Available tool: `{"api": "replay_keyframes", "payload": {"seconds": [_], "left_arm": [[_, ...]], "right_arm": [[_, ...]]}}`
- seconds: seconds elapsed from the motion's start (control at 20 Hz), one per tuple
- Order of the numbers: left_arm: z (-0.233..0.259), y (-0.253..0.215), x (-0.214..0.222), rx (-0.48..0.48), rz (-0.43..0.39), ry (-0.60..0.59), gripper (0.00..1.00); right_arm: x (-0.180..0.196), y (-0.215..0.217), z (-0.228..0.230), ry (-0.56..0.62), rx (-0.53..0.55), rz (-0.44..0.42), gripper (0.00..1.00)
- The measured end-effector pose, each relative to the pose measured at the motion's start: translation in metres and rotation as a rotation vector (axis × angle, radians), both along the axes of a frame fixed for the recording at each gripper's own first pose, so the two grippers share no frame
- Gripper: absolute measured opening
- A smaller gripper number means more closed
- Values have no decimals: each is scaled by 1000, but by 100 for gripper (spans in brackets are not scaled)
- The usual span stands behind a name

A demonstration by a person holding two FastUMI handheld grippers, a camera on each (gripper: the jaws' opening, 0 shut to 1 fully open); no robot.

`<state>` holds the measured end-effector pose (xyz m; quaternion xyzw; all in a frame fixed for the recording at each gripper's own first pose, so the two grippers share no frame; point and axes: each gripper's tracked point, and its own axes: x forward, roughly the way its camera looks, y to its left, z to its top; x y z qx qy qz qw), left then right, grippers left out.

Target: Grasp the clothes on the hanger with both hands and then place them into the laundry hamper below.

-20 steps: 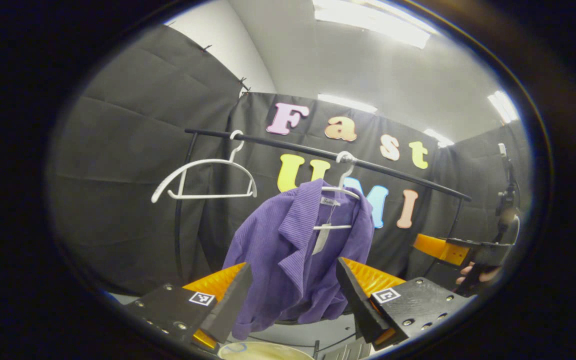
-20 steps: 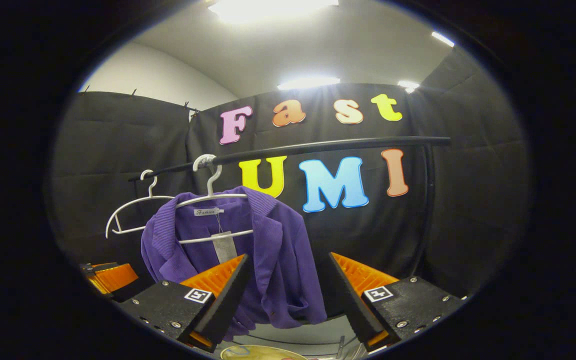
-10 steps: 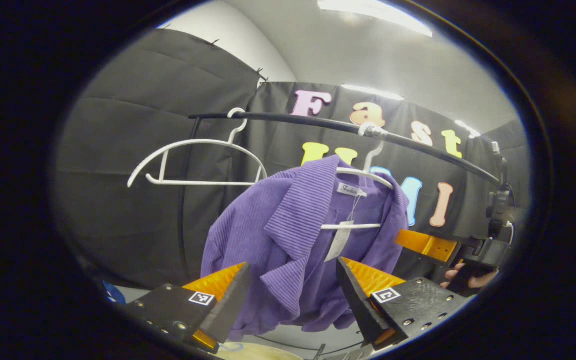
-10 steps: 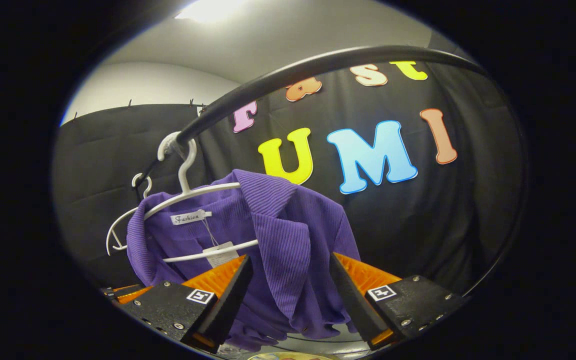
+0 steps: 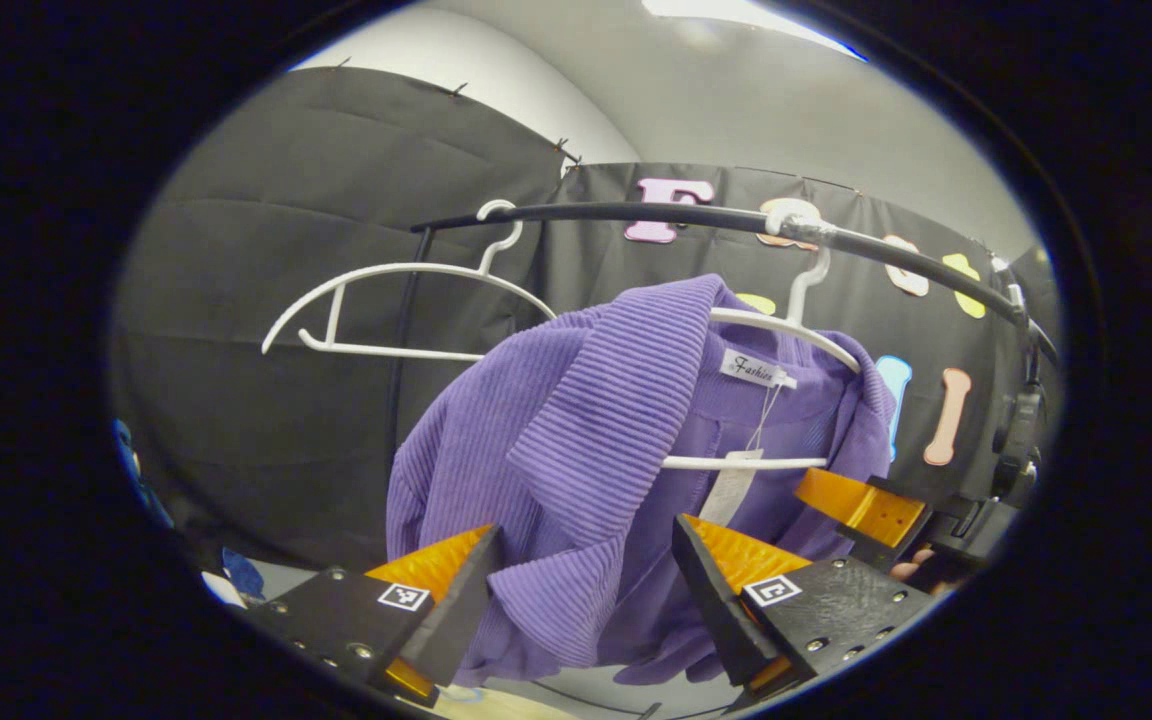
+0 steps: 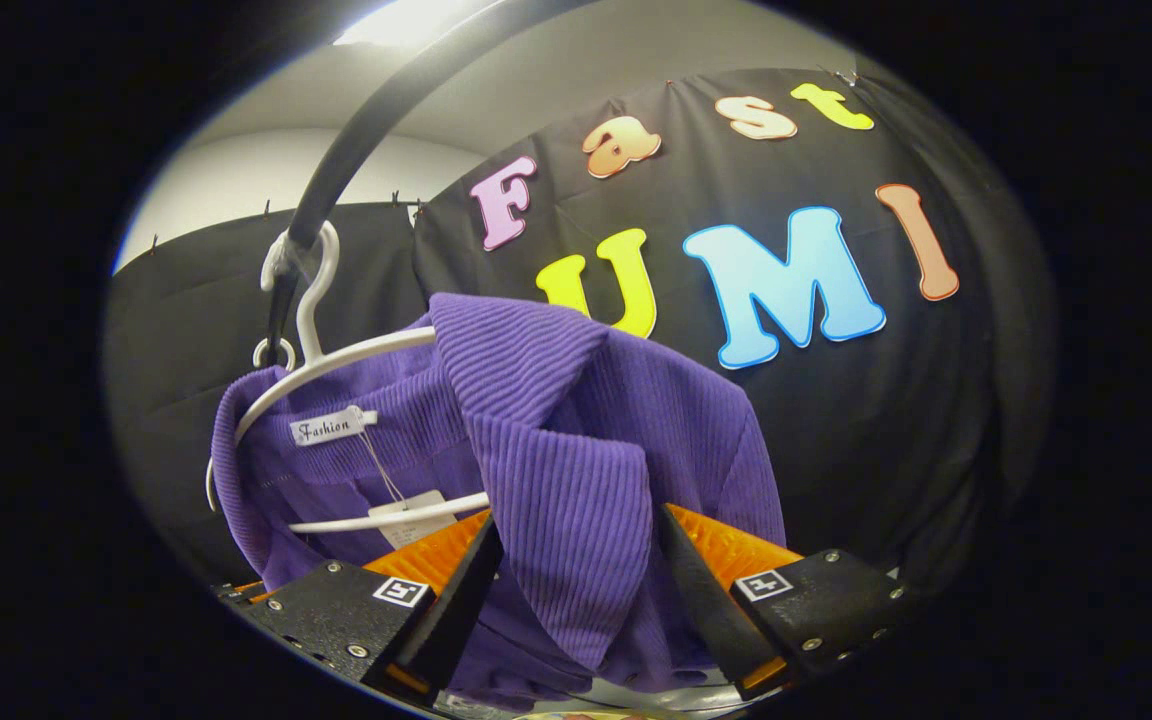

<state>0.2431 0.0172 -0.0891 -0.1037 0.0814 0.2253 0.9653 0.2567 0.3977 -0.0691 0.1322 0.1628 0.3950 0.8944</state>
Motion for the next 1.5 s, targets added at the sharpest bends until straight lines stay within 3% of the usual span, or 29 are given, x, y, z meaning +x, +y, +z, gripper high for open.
{"api": "replay_keyframes", "payload": {"seconds": [0.25, 0.4, 0.5, 0.55, 0.6, 0.65, 0.75, 0.8, 0.95, 1.1, 1.15, 1.25, 1.35, 1.4, 1.5], "left_arm": [[-7, 4, -1, 34, 32, 24, 100], [2, 7, -2, 66, 42, -1, 77], [5, 3, 13, 74, 19, -14, 65], [4, 1, 21, 66, 3, -28, 56], [5, 8, 19, 79, 47, -29, 47], [4, 16, 18, 79, 73, -30, 38], [3, 7, 20, 36, 5, -51, 23], [6, 12, 13, 37, 22, -56, 17], [10, 3, 13, -23, -79, -106, 4], [17, -2, 6, -40, -147, -119, 4], [20, -4, 4, -46, -167, -128, 9], [26, -4, -1, -55, -191, -141, 4], [35, -1, -9, -62, -205, -157, 8], [39, 3, -13, -65, -204, -164, 4], [44, 12, -22, -69, -190, -175, 4]], "right_arm": [[0, 5, -9, -48, -24, 17, 94], [-3, 6, -8, -16, 12, 34, 86], [6, 11, -11, 5, 32, 50, 68], [13, 11, -12, 4, 33, 47, 51], [18, 8, -12, 1, 26, 31, 41], [21, 4, -11, -4, 19, 10, 20], [18, 4, -11, -5, 14, 5, 8], [15, 5, -10, 0, 13, 17, 7], [13, 6, -12, -19, -27, 46, 0], [14, 3, -6, -50, -56, 23, 0], [16, 2, -7, -47, -53, 7, 0], [19, -5, -7, -46, -52, -20, 0], [17, -13, -4, -52, -60, -45, 0], [18, -16, -3, -58, -63, -59, 0], [20, -24, 1, -72, -62, -95, 0]]}}
